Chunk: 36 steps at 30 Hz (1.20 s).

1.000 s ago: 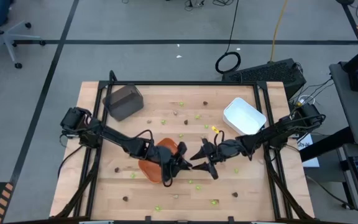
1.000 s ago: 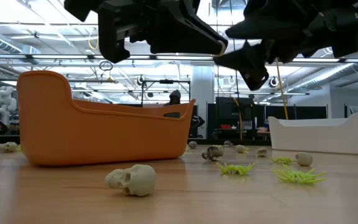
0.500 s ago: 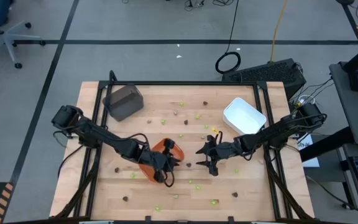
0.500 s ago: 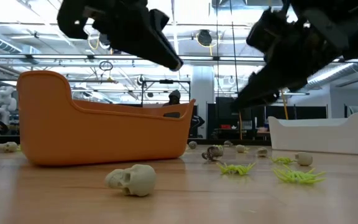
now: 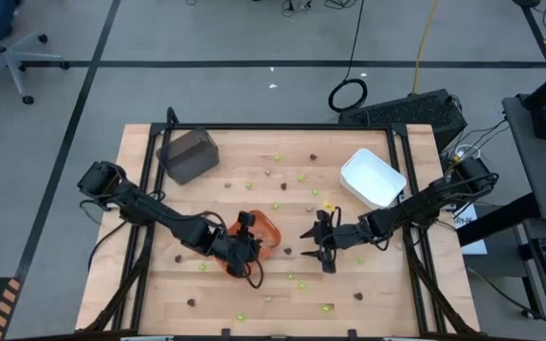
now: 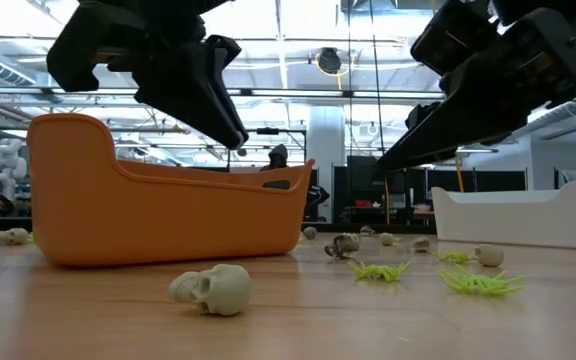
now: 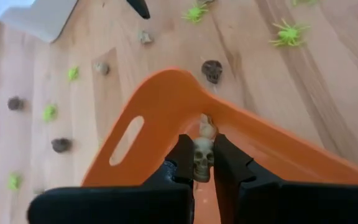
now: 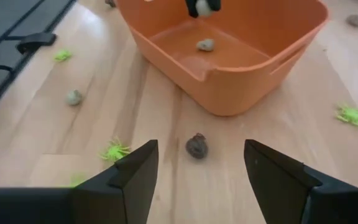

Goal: Sort Halloween decoration
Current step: Put the small white skull toy into the orange bin, then put the small transparent skull toy into the white bin

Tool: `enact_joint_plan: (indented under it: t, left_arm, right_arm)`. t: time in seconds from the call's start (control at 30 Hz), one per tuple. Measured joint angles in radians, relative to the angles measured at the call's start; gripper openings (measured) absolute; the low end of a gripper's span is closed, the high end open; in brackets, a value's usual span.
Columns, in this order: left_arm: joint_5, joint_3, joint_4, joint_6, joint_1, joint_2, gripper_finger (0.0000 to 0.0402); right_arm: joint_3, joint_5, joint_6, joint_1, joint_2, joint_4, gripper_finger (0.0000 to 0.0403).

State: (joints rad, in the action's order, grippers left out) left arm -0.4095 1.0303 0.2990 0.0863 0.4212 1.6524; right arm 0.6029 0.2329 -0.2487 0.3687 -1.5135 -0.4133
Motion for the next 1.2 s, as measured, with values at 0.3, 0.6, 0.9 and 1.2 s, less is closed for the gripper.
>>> enact_joint_plan:
  t: [0.3,0.6,0.9,1.2]
  left_arm:
    - [-0.002,-0.009,0.041,-0.240,-0.025,0.000,0.0066]
    - [-0.007,-0.009,0.052,-0.357,-0.030,0.000,0.0121]
    - [-0.060,-0.009,0.052,-0.421,-0.002,0.000,0.0154]
    - [-0.185,-0.009,0.055,-0.491,0.135,0.000,0.0155]
  right_arm:
    - [0.000,0.003,0.008,0.013,0.031,0.022,0.0221]
    - [0.000,0.030,0.010,0.022,-0.034,-0.028,0.0221]
    - [0.033,0.030,0.013,0.046,-0.144,-0.150,0.0221]
    - [0.121,0.060,0.031,0.049,-0.182,0.002,0.0221]
